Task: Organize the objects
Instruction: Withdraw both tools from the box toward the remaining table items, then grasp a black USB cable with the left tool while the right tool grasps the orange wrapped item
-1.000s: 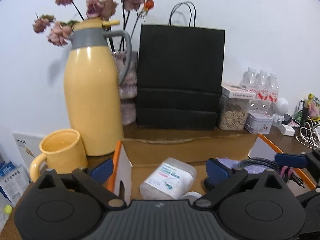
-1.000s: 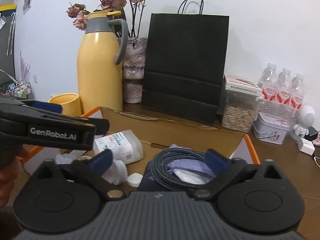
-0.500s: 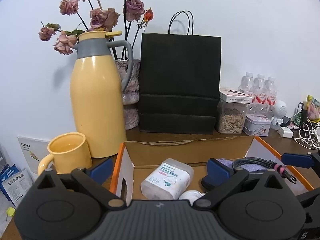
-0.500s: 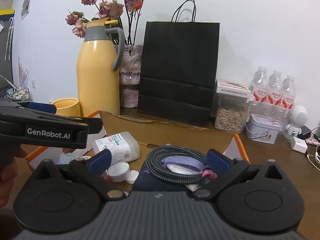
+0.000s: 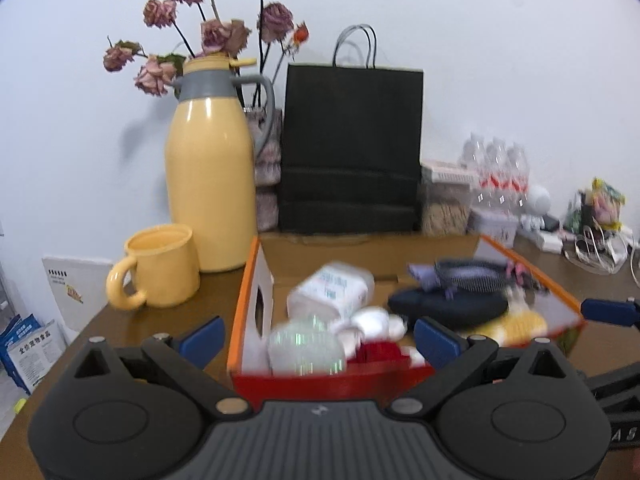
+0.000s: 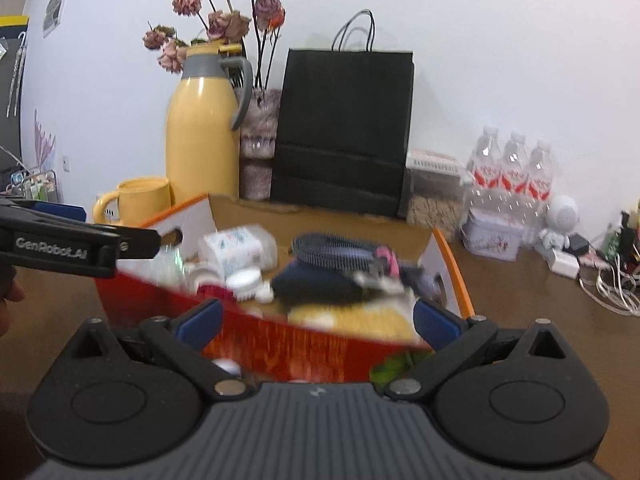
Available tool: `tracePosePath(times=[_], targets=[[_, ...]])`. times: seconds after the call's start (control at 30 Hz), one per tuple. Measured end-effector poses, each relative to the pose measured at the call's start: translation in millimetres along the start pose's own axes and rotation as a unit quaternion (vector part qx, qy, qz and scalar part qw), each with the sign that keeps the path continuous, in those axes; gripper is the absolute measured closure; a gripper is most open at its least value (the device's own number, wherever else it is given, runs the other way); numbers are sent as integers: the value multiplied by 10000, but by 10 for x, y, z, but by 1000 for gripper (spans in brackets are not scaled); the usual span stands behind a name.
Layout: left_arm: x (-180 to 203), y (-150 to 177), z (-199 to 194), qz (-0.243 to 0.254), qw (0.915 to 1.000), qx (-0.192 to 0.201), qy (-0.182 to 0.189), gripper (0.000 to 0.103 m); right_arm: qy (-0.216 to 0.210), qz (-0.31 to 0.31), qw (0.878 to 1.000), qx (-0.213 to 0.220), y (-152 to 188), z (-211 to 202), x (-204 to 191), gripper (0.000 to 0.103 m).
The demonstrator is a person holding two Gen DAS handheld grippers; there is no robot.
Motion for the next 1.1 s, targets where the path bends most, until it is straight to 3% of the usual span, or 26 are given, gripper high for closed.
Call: tracePosePath(times=[0.37, 0.7, 0.8, 0.83, 0.87, 0.93, 1.1], targets=[[114, 481, -80, 297, 9950, -889, 332, 2, 37, -46, 9989, -464, 409, -194, 46, 0], [245, 658, 134, 353, 9897, -1382, 144, 4, -42, -2, 9949, -1007, 542, -4, 58, 0], [248, 677, 179, 236, 9893, -1417, 245, 15, -61, -82, 9938, -1107, 545, 98, 28, 1], [248, 673, 159, 239, 9900, -1368, 260, 29, -80, -93, 9938, -1106, 538, 123, 17, 2], [249, 669, 137, 257, 9906, -1310, 293, 49, -117, -80, 9937, -1115, 528, 145, 17, 3], [242, 666, 92, 231, 9915, -1206, 420, 69, -210, -28, 9935, -1121, 512, 180, 11, 8], [238, 666, 83, 161, 9918, -1142, 547, 75, -459, 69, 9921, -1168, 486, 252, -26, 23]])
Point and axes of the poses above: each gripper's, at about its wrist camera, not at the fingertips, and z roughly the way its jaws point, x to its right, y to its underside, the point moved 2 cm from there along z, roughly the way its jaws point
